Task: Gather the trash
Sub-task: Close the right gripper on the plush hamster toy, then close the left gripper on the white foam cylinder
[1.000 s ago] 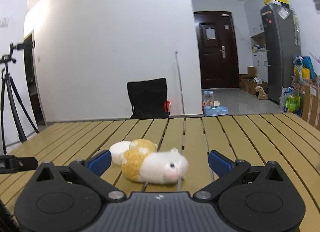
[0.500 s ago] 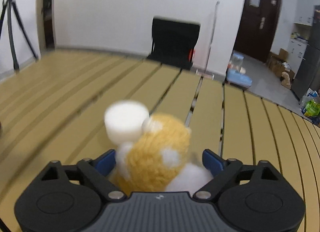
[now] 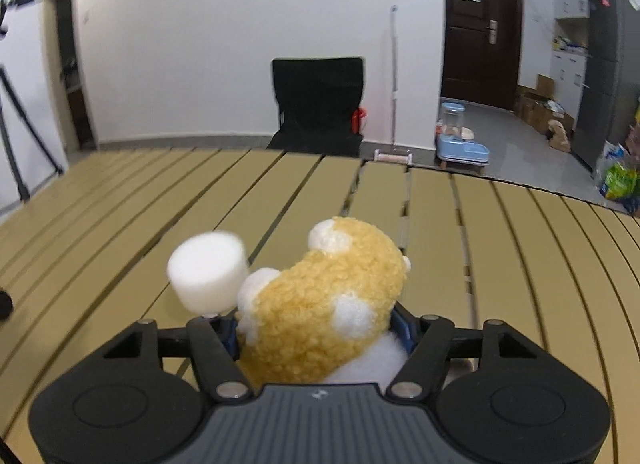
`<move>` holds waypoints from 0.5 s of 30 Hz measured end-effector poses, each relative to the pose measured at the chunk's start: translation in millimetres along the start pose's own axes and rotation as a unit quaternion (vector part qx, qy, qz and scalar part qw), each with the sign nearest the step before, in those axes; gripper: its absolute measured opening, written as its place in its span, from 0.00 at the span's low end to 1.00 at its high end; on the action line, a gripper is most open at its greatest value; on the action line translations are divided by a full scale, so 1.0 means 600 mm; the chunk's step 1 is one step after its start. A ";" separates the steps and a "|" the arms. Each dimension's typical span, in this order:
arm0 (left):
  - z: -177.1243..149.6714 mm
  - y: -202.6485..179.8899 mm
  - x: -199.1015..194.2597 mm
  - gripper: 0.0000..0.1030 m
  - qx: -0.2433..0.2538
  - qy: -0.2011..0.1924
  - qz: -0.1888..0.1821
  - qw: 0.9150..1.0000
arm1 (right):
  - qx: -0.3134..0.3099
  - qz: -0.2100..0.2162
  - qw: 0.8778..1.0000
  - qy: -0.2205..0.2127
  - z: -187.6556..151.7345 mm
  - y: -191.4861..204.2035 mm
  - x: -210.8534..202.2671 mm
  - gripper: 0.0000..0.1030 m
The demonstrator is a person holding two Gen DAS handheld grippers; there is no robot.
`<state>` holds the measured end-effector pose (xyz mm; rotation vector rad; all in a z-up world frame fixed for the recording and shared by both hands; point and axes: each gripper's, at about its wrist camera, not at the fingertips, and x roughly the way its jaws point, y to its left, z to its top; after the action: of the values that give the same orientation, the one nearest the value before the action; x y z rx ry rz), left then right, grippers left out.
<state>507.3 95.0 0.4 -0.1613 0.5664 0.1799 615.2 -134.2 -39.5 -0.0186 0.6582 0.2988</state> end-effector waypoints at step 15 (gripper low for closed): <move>0.031 -0.141 0.096 1.00 0.034 0.049 -0.015 0.998 | 0.082 -0.053 0.994 -0.047 -0.017 -0.179 -0.092 0.64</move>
<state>582.7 23.6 -6.9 -0.1129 0.6673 0.1231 597.7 -252.6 -22.5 0.1165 0.5838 0.1417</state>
